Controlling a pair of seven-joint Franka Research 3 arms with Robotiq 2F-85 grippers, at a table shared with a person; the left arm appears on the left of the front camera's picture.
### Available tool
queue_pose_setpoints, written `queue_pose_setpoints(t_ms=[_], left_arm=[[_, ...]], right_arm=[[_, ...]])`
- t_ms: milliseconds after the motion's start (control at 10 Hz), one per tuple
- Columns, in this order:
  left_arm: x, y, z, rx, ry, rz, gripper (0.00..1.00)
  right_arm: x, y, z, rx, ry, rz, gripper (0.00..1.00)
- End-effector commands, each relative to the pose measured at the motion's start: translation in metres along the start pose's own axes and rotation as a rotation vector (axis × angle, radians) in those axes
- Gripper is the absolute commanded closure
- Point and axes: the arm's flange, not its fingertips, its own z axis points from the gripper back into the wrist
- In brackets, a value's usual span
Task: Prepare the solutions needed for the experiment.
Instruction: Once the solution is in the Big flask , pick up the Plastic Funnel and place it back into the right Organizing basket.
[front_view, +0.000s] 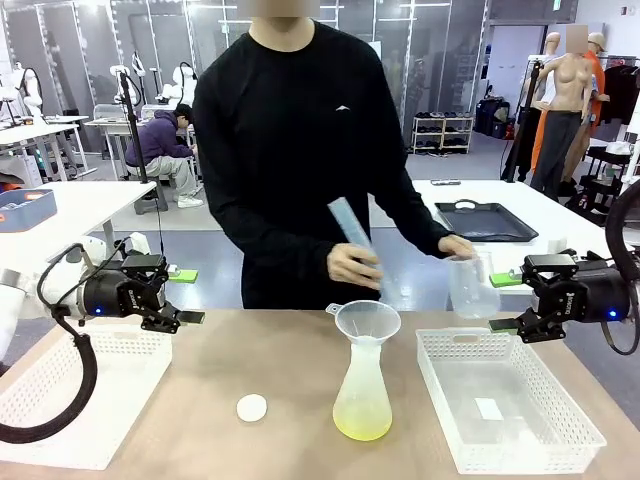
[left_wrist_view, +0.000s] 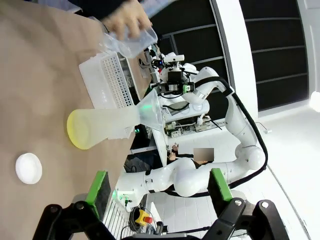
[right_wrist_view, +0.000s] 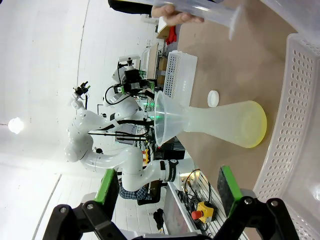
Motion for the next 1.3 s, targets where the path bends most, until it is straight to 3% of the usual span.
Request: queue_pose_setpoints(t_ms=[0,300,400,900,1100,1200], left_arm=[[0.001,0.000,-0.005,-0.010,0.014,-0.004,0.00],[0.001,0.000,-0.005,-0.010,0.014,-0.004,0.00],[0.001,0.000,-0.005,-0.010,0.014,-0.004,0.00],[0.001,0.000,-0.005,-0.010,0.014,-0.004,0.00],[0.001,0.000,-0.005,-0.010,0.014,-0.004,0.00],[0.001,0.000,-0.005,-0.010,0.014,-0.004,0.00]], right_arm=[[0.000,0.002,-0.001,0.006,-0.015,0.002,0.00],[0.000,0.000,0.000,0.000,0.000,0.000,0.00],[-0.008,0.021,0.000,-0.061,0.054,0.075,0.00],[-0.030,0.126,-0.033,-0.372,0.037,0.256,0.00],[-0.038,0.151,-0.054,-0.566,0.002,0.329,0.00],[-0.041,0.157,-0.062,-0.603,-0.002,0.349,0.00]])
